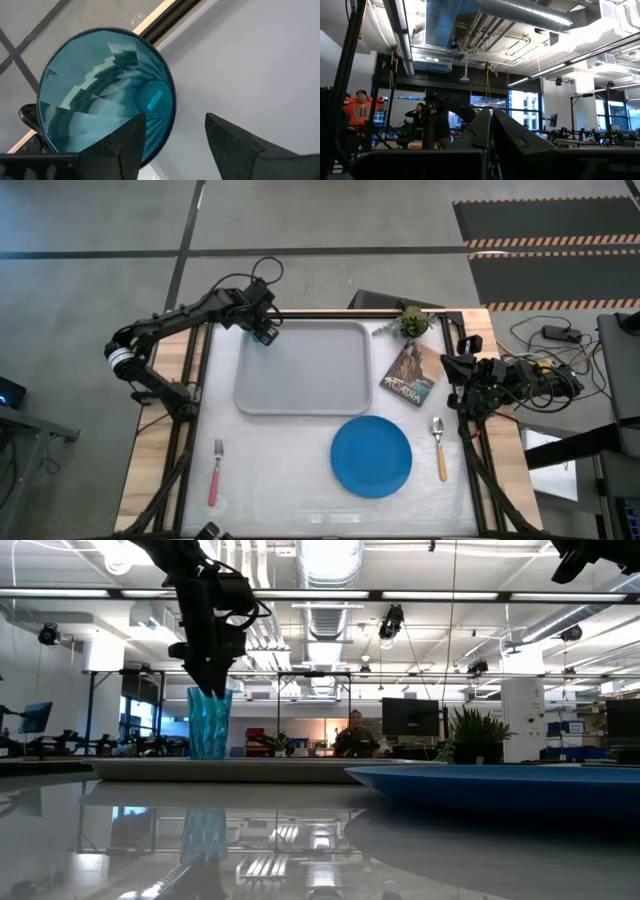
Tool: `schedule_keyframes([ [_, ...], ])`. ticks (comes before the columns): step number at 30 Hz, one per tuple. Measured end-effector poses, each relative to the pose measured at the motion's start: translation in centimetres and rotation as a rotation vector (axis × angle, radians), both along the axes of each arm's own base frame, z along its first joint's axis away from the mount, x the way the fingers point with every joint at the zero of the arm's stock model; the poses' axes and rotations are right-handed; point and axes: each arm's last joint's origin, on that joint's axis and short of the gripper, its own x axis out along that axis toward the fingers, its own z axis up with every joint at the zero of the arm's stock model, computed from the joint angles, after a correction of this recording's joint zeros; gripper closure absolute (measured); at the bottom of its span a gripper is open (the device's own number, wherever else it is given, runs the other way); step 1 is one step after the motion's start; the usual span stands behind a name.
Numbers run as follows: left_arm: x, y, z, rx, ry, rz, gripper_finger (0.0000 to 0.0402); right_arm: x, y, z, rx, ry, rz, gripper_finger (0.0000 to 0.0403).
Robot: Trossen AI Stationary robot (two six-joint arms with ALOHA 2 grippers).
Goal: Pick and place plate/cup/fork/spoon on tray
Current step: Put the blue cup on the top left side of the gray tray
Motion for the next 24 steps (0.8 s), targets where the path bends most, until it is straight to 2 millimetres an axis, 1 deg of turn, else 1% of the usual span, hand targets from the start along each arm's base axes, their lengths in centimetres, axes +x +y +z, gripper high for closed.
schedule_keyframes([
  [6, 0.0, 0.0, 0.0, 0.000, 0.002, -0.004, 0.0286, 0.0, 0.0, 0.0, 0.000, 0.000, 0.000, 0.0394],
  [10, 0.1, -0.2, 0.0, 0.000, 0.003, -0.012, 0.0345, 0.0, 0.0, 0.0, 0.000, 0.000, 0.000, 0.0394],
  [13, 0.6, -0.7, 0.4, 0.007, -0.003, -0.039, 0.0389, 0.0, 0.0, 0.0, 0.001, 0.000, 0.000, 0.0394],
  [14, 0.8, -0.9, 0.6, 0.010, -0.008, -0.050, 0.0395, 0.0, 0.0, 0.0, 0.000, -0.001, 0.000, 0.0394],
  [19, 1.5, -2.6, 1.6, 0.027, -0.039, -0.115, 0.0392, 0.0, 0.0, 0.0, 0.001, -0.001, 0.000, 0.0394],
  [24, 1.9, -3.5, 1.7, 0.025, -0.042, -0.141, 0.0392, 0.0, 0.0, 0.0, 0.001, -0.001, 0.000, 0.0394],
])
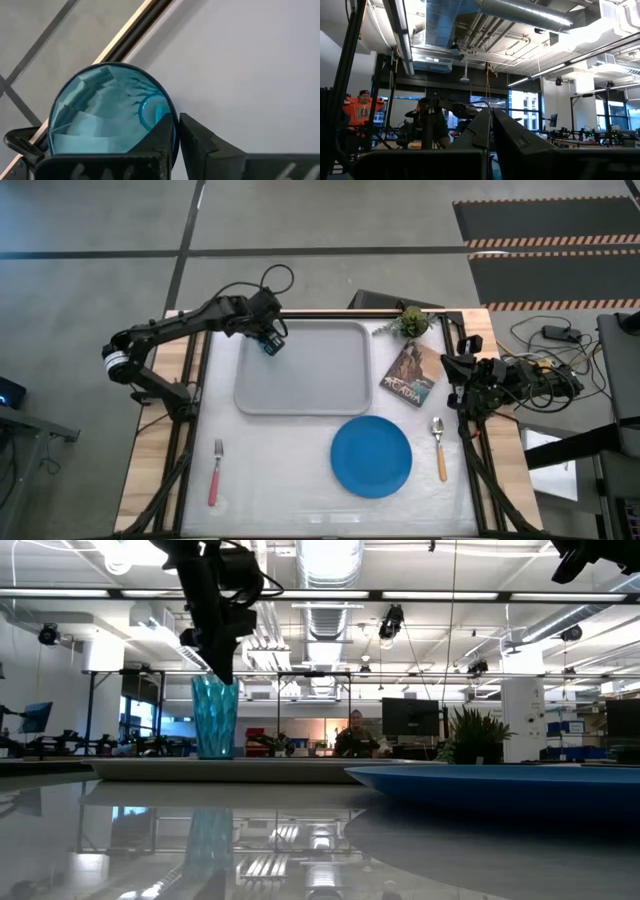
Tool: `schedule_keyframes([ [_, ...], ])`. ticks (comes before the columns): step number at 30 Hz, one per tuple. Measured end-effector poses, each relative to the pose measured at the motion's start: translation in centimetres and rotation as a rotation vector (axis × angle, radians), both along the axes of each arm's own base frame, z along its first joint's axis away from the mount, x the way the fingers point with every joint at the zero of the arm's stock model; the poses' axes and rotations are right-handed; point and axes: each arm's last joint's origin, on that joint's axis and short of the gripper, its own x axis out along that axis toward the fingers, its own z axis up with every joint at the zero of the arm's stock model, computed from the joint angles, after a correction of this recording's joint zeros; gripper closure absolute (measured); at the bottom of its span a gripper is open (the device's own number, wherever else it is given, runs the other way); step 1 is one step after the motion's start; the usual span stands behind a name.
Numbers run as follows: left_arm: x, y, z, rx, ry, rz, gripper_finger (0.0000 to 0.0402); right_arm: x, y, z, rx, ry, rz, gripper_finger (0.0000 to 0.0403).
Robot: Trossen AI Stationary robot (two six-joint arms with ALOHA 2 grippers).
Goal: Pick and place plate/cup/fork/spoon on tray
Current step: Put the blue cup on the top left side of the gray tray, then put the blue plate on the center of the gray tray
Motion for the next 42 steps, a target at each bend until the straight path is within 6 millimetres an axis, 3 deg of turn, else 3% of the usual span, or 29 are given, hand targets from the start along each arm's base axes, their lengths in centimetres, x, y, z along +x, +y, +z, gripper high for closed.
schedule_keyframes([
  [14, -0.2, 0.0, -0.9, -0.007, 0.017, 0.023, 0.0388, 0.0, 0.0, 0.0, 0.001, -0.001, 0.001, 0.0394],
  [26, -0.2, -0.1, -0.8, -0.005, 0.016, 0.023, 0.0318, -0.1, 0.0, 0.3, 0.012, -0.009, 0.008, 0.0394],
  [34, -1.4, -1.3, 1.3, 0.032, -0.059, 0.007, 0.0294, -0.1, 0.0, 0.3, 0.070, -0.026, 0.060, 0.0394],
  [42, -2.9, -5.3, 5.1, 0.143, -0.309, -0.102, 0.0294, 0.7, 0.7, 0.0, 0.197, -0.009, 0.354, 0.0394],
])
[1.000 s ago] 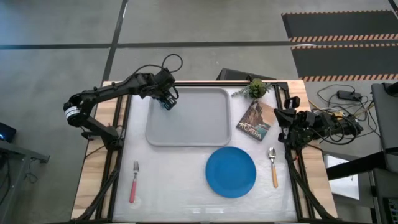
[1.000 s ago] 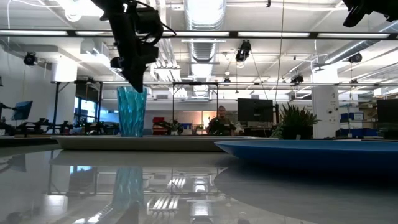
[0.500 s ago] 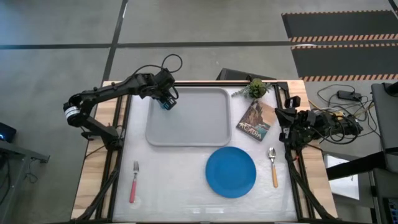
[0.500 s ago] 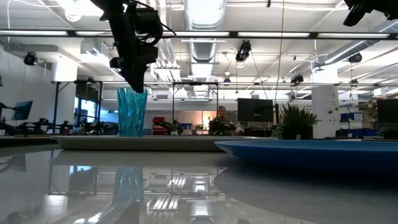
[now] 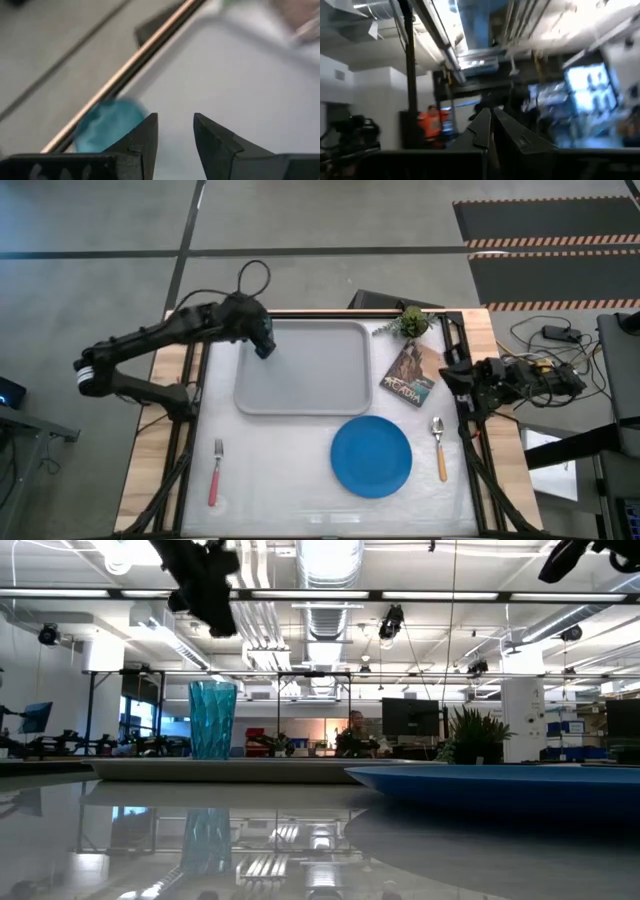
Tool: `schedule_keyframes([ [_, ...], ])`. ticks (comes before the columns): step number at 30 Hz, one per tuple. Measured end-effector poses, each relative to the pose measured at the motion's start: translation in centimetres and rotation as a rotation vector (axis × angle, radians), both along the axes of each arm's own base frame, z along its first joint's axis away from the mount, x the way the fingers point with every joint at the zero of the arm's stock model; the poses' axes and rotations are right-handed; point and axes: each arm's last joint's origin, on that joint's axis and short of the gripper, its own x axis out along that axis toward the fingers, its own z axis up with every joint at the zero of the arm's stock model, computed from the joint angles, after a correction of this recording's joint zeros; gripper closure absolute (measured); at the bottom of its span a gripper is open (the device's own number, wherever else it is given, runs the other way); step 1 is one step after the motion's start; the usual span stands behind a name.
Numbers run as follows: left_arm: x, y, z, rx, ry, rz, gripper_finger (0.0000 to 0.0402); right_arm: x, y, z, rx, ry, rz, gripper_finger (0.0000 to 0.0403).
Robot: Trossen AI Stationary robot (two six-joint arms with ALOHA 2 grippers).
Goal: Pick and place plate/cup/fork/spoon on tray
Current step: Put the blue plate on the center of the gray tray
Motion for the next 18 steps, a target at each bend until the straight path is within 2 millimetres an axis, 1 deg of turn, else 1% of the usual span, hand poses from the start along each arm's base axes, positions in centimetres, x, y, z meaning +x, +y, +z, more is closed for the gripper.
schedule_keyframes([
  [2, 0.2, -1.6, 0.5, 0.046, -0.118, -0.068, 0.0294, 0.8, 0.2, -0.3, 0.052, 0.049, 0.051, 0.0394],
  [5, 0.4, -4.0, 0.5, 0.105, -0.288, -0.180, 0.0294, 2.3, 0.6, -1.0, 0.124, 0.165, 0.107, 0.0394],
  [9, 0.1, -6.8, -0.2, 0.166, -0.486, -0.309, 0.0294, 5.8, 1.4, -2.4, 0.230, 0.468, 0.138, 0.0394],
  [13, -0.6, -8.5, -1.6, 0.182, -0.624, -0.380, 0.0294, 7.7, 2.4, -2.1, 0.321, 0.702, 0.154, 0.0394],
  [16, -1.3, -9.2, -2.6, 0.178, -0.692, -0.405, 0.0294, 9.2, 3.5, -1.7, 0.361, 0.851, 0.159, 0.0394],
  [18, -1.6, -9.5, -3.5, 0.175, -0.709, -0.418, 0.0294, 10.2, 4.3, -1.8, 0.366, 0.965, 0.158, 0.0394],
])
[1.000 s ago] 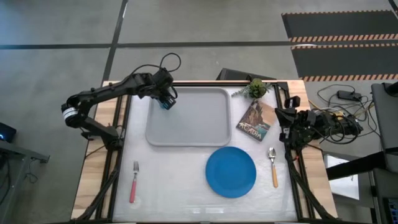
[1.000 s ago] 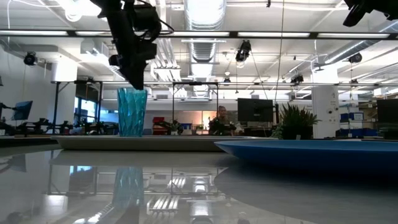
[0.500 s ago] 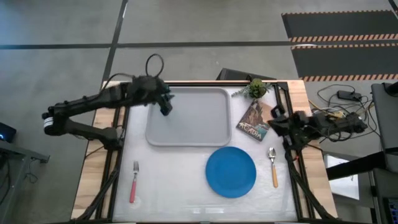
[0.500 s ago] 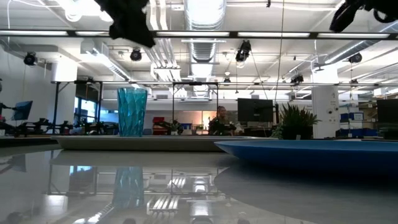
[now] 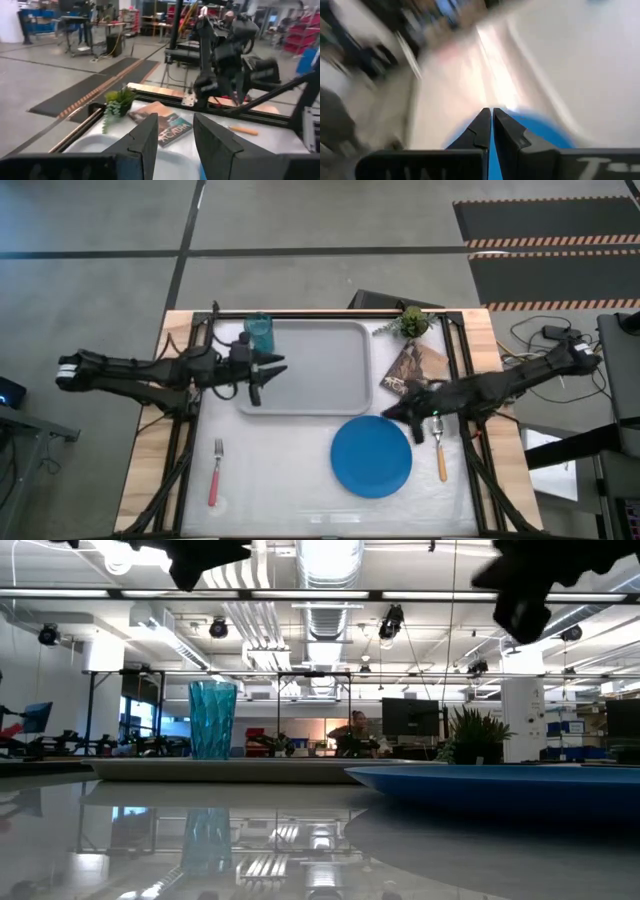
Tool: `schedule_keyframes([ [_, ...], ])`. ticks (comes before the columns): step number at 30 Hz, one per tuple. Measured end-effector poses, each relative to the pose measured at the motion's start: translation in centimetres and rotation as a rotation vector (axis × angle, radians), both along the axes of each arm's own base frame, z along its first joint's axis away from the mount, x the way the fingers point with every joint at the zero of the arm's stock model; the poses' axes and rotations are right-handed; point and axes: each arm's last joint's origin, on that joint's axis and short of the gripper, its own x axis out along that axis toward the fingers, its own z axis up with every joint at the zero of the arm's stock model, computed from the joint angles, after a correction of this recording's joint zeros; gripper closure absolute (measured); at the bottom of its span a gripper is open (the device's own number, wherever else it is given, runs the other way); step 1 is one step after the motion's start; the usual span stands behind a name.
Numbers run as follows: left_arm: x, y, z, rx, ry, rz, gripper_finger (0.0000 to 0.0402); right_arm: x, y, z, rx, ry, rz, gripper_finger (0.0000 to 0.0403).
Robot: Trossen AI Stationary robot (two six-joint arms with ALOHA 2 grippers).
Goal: Pick and place plate/cup/fork/spoon on tray
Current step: Put the blue plate on the center of the gray tray
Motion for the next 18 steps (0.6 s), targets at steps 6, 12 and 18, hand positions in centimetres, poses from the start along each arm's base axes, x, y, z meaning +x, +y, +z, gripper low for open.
schedule_keyframes([
  [6, -1.0, -0.3, -1.6, -0.002, -0.057, -0.014, 0.0294, 1.2, 3.1, -2.0, -0.011, 0.340, 0.038, 0.0394],
  [12, -1.6, -0.2, -1.5, 0.025, -0.070, -0.013, 0.0294, 0.8, 5.1, -4.3, 0.007, 0.457, -0.023, 0.0394],
  [18, -1.4, -0.2, -1.7, 0.052, -0.058, -0.013, 0.0294, 0.5, 5.4, -5.2, -0.018, 0.505, -0.066, 0.0394],
])
